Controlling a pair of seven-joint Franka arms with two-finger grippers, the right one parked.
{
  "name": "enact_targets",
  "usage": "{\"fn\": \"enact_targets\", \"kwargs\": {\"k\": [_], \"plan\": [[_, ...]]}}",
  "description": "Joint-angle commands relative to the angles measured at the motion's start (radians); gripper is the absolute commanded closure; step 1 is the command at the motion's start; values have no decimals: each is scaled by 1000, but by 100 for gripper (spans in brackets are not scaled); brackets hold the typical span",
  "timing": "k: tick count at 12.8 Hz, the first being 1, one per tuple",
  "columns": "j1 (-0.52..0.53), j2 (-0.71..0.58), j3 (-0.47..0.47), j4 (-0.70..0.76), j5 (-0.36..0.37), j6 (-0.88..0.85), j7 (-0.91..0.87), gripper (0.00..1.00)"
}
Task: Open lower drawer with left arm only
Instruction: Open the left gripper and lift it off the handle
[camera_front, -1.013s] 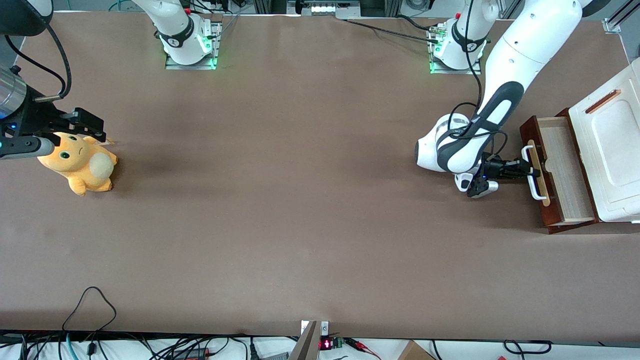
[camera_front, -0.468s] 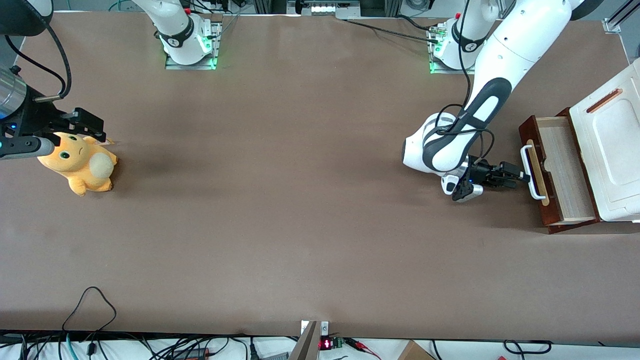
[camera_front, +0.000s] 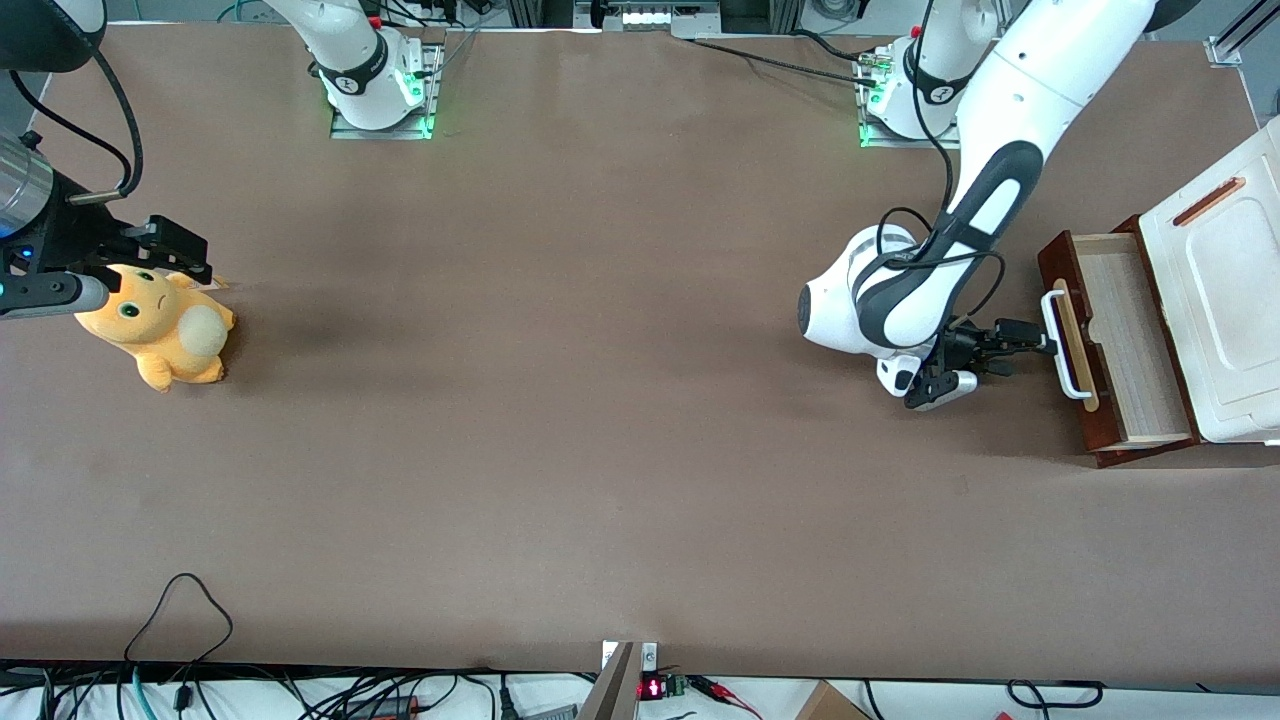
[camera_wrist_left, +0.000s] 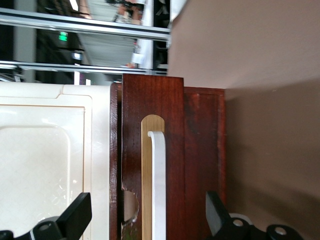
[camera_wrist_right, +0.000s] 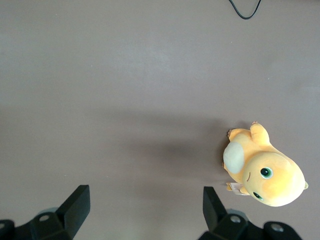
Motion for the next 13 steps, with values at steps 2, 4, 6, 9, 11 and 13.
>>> {"fn": "enact_targets", "kwargs": {"k": [2,4,6,9,11,13], "plan": [[0,-158,5,100,-339,124,197,0],[0,-233,19,165,-496,132,340,0],[0,-305,57,224,-695,132,444,0],[0,-403,152,268,-930,132,599,0],[0,-463,208,275,-1039,132,690,0],[-9,-523,304,278,-1198,132,775,0]]}}
